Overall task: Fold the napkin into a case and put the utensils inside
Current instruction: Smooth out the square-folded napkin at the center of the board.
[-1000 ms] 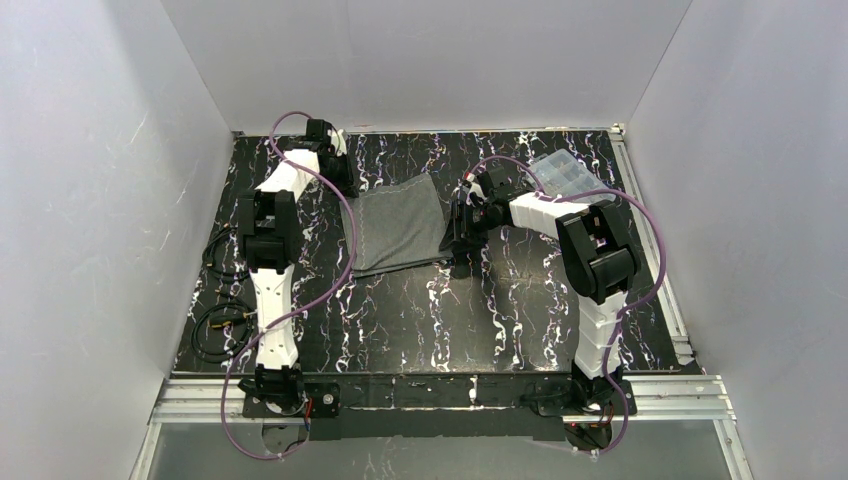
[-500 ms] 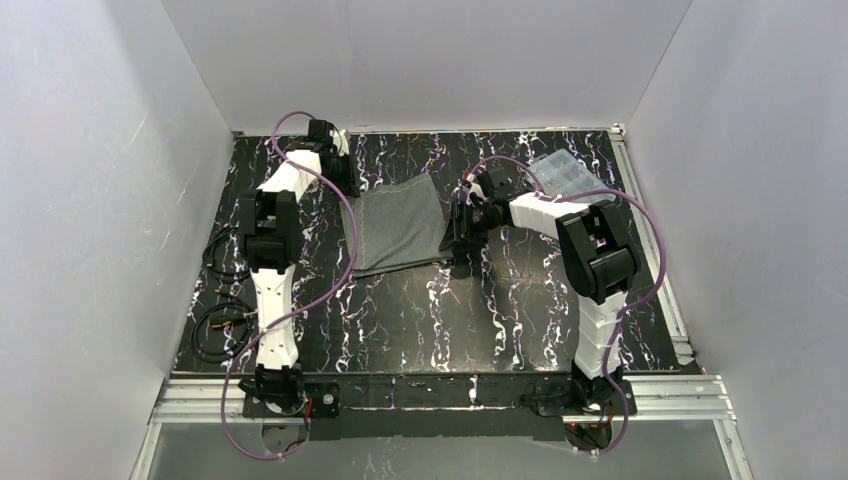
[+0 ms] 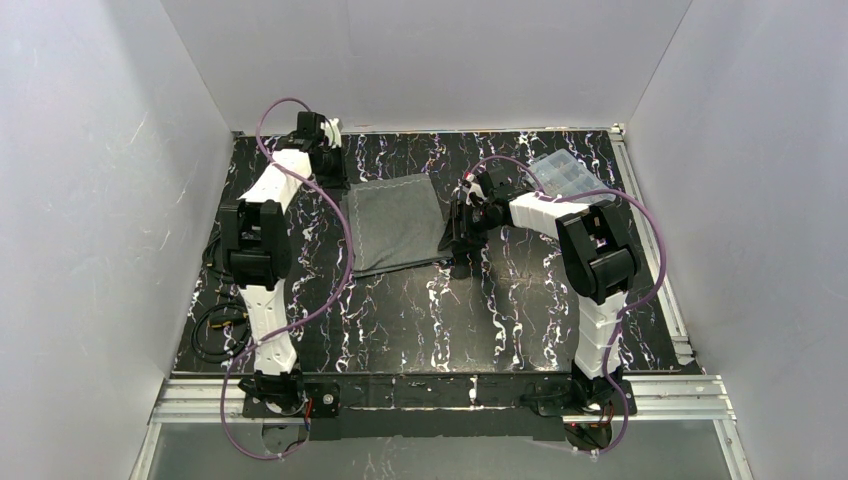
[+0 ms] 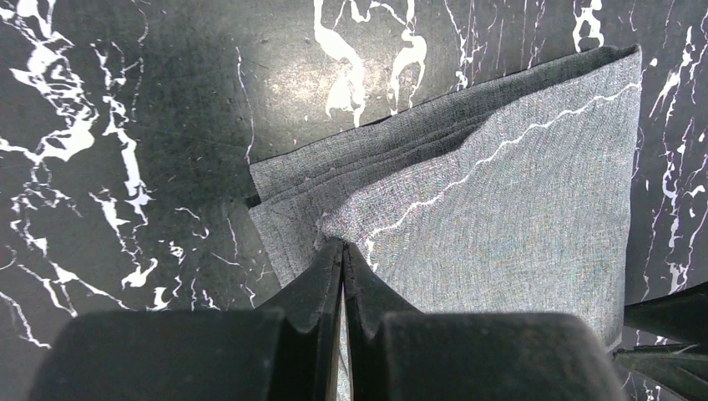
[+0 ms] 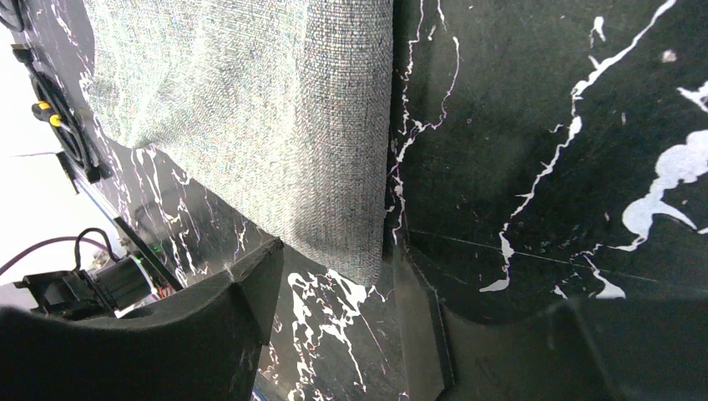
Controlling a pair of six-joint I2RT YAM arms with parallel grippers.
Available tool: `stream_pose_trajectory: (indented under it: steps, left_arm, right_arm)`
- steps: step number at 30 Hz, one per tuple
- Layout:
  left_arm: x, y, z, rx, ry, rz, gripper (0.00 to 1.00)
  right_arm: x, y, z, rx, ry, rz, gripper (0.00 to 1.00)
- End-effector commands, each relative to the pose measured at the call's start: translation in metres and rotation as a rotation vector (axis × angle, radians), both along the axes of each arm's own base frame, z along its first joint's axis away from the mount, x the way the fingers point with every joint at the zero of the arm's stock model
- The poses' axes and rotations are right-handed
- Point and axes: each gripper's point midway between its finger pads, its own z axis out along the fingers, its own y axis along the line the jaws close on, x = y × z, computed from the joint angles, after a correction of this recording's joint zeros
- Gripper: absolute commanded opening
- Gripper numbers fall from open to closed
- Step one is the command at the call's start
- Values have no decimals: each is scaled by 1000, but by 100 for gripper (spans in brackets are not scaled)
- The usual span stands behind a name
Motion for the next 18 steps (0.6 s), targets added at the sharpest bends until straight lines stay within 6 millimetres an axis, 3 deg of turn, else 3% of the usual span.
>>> stream_pose_trajectory:
  steps: [1,10,15,18]
  left_arm:
    - [-6,15,9,60,-25,3,0]
    - [-14,29,-17,137,17,7,0]
    - [-15,36,-20,180,12,10,0]
    - [-9,39,-20,195,-3,14,0]
  right_arm:
    - [-2,-3,12,-15,-22,13,62]
    - [4,-8,26,-33,-51,17,69]
    - [26,-15,50,-33,-100,-3,72]
    - [44,-7,65,8,-144,-9,71]
